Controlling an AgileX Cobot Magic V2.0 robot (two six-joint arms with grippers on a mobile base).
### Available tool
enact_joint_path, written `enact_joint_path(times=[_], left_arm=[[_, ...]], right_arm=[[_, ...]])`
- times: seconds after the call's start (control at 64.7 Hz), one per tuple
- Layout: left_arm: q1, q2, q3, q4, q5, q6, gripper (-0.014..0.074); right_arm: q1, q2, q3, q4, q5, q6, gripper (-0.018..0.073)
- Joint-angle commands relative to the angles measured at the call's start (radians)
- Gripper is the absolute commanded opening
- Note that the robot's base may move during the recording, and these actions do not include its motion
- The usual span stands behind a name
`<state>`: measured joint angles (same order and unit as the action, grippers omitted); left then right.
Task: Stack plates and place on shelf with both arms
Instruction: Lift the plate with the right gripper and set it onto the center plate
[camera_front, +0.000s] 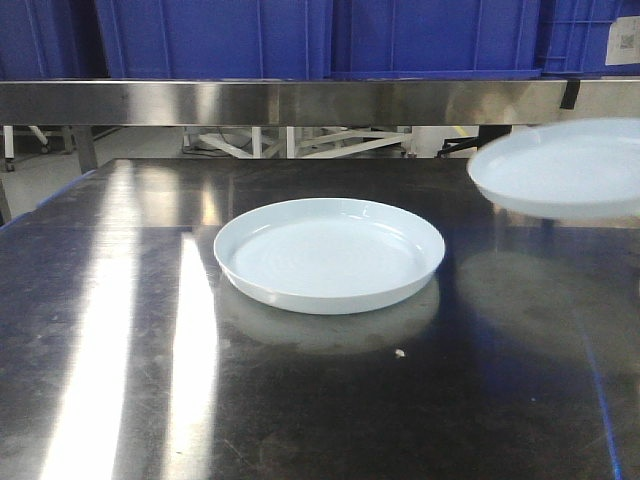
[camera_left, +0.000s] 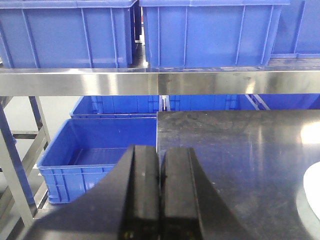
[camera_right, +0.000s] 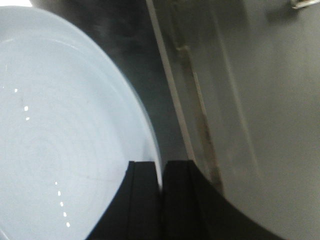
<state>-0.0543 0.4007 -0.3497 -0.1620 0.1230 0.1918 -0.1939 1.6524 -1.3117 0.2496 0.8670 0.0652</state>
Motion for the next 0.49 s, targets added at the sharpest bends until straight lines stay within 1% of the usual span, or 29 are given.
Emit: enact_joint_path(times=[0.0,0.015,0.155,0.247,0.356,0.479], left_arm=[[0.0,0.008,-0.032,-0.009,-0.086,-0.003,0.0082],[0.0,0.008,-0.032,-0.009,-0.086,-0.003,0.0082],[0.0,0.008,-0.032,-0.009,-0.086,-0.003,0.0082],[0.0,0.008,-0.032,-0.009,-0.086,-0.003,0.0082],[0.0,0.008,-0.032,-0.009,-0.086,-0.003,0.0082],[0.0,0.008,-0.032,-0.009,-0.086,-0.003,0.0082]], right_arm=[[0.051,-0.07,-0.028,0.077,-0.023,-0.014,0.0056],[0.057,-0.07,-0.028,0.079,-0.023,-0.014,0.0056],[0.193,-0.058,-0.025,0.081,-0.046,-0.014,0.0056],[0.287,-0.036,-0.025,0.093,-0.081,-0.013,0.0056],[0.377,0.002,-0.025,0.107,-0.131,-0.013,0.0056],[0.431,0.042,-0.025,0.116,-0.192,-0.013,0.0056]])
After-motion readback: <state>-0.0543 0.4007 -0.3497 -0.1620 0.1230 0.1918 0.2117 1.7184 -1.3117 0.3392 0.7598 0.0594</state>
